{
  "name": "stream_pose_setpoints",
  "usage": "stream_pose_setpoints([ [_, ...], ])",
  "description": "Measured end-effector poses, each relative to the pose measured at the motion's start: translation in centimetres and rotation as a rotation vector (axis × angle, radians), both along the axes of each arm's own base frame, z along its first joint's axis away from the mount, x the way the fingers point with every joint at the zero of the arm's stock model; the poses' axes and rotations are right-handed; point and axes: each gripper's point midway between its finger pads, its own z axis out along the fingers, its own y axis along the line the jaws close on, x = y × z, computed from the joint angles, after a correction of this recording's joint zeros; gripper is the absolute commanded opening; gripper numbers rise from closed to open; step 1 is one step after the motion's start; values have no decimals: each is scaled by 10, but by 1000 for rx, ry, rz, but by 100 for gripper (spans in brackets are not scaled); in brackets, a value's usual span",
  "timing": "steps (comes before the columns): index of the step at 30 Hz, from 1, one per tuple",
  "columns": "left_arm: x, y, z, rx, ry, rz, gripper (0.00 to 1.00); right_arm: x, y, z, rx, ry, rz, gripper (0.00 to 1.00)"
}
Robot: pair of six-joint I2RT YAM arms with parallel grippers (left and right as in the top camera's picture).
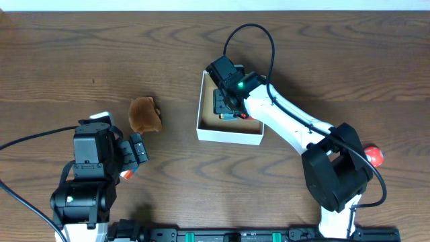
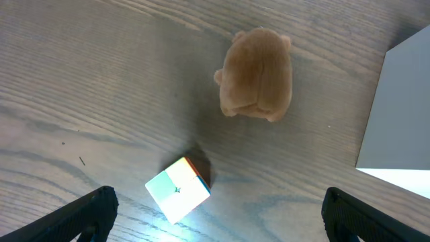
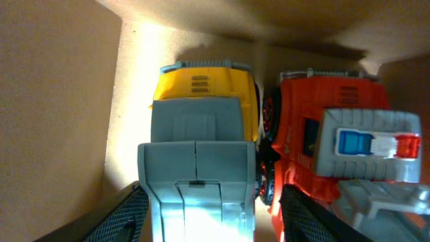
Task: Pack container
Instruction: 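Carry the yellow dump truck into the box beside the fire truck, then push the dump truck into place, release, and lift the right gripper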
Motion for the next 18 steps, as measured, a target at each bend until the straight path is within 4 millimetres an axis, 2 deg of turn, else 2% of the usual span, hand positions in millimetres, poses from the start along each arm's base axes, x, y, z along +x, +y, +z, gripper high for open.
stream_pose_setpoints([
  [5, 0, 0, 0, 0, 0, 0, 98, 6, -1, 6, -31, -30, 41, 66],
  [12, 0, 0, 0, 0, 0, 0, 98, 22, 7, 31, -62, -108, 163, 65],
  [16, 0, 0, 0, 0, 0, 0, 98, 18, 19, 34, -71, -112, 302, 47],
  [18, 0, 0, 0, 0, 0, 0, 98, 9, 28, 32, -66, -96, 369, 42],
])
